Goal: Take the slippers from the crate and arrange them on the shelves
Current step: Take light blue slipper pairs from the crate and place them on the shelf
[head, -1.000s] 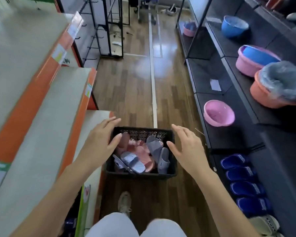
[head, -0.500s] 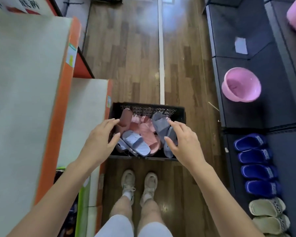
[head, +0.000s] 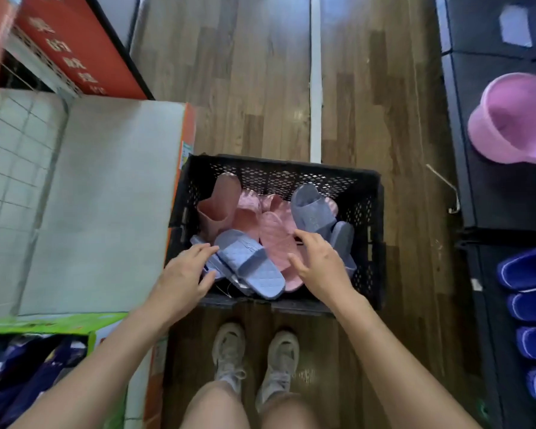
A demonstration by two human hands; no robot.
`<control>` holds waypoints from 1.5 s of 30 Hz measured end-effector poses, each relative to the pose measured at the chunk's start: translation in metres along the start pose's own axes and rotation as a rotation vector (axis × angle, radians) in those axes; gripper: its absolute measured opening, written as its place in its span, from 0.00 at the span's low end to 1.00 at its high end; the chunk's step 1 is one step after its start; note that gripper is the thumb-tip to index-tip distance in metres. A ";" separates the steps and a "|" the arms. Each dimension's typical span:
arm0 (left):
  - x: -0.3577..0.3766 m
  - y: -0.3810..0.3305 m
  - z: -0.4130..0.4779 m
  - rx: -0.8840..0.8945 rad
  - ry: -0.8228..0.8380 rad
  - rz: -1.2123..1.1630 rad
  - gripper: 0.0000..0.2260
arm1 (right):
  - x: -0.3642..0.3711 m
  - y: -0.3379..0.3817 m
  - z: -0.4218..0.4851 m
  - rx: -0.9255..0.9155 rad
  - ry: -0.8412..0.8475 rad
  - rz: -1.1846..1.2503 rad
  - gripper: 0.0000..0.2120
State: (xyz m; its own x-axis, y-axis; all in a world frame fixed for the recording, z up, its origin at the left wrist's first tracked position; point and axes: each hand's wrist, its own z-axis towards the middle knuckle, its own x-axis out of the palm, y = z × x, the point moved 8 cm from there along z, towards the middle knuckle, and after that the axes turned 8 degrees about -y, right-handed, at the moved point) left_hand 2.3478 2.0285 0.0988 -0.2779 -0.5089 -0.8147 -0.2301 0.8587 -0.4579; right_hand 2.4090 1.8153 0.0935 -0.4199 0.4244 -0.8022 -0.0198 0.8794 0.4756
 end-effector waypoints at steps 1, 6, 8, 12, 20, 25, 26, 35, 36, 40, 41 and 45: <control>0.013 0.011 0.007 -0.018 0.002 0.002 0.21 | 0.017 -0.008 0.010 0.005 0.015 0.004 0.24; 0.067 0.054 0.036 -0.055 -0.006 -0.005 0.20 | 0.105 -0.033 0.056 -0.008 0.143 -0.049 0.24; 0.083 0.068 0.045 -0.063 -0.010 -0.021 0.19 | 0.137 -0.038 0.071 -0.016 0.207 -0.086 0.25; 0.105 0.092 0.056 -0.083 -0.030 -0.046 0.23 | 0.189 -0.042 0.094 0.010 0.316 -0.103 0.24; 0.121 0.115 0.052 -0.173 -0.054 -0.154 0.20 | 0.199 -0.046 0.109 0.178 0.129 0.071 0.25; 0.127 0.126 0.051 -0.243 -0.068 -0.214 0.21 | 0.192 -0.052 0.099 0.156 0.148 0.165 0.21; 0.128 0.126 0.051 -0.263 -0.067 -0.225 0.22 | 0.187 -0.055 0.099 0.165 0.134 0.201 0.22; 0.155 0.151 0.049 -0.594 0.025 -0.299 0.29 | 0.092 -0.086 0.109 0.241 -0.233 0.567 0.18; 0.160 0.154 0.049 -0.643 0.041 -0.344 0.29 | 0.085 -0.089 0.112 0.242 -0.256 0.573 0.17; 0.179 0.162 0.053 -0.796 0.085 -0.452 0.30 | 0.071 -0.122 0.117 0.367 -0.346 0.690 0.16; 0.185 0.162 0.054 -0.812 0.110 -0.467 0.30 | 0.071 -0.128 0.116 0.397 -0.346 0.720 0.17; 0.206 0.156 0.064 -0.863 0.120 -0.677 0.29 | 0.079 -0.146 0.107 0.435 -0.334 0.740 0.20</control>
State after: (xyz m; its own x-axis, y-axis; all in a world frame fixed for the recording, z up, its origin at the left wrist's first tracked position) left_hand 2.3138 2.0614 -0.1634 0.0737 -0.9010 -0.4275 -0.9297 0.0931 -0.3564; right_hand 2.4761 1.7435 -0.0776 0.0953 0.8920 -0.4418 0.5208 0.3336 0.7858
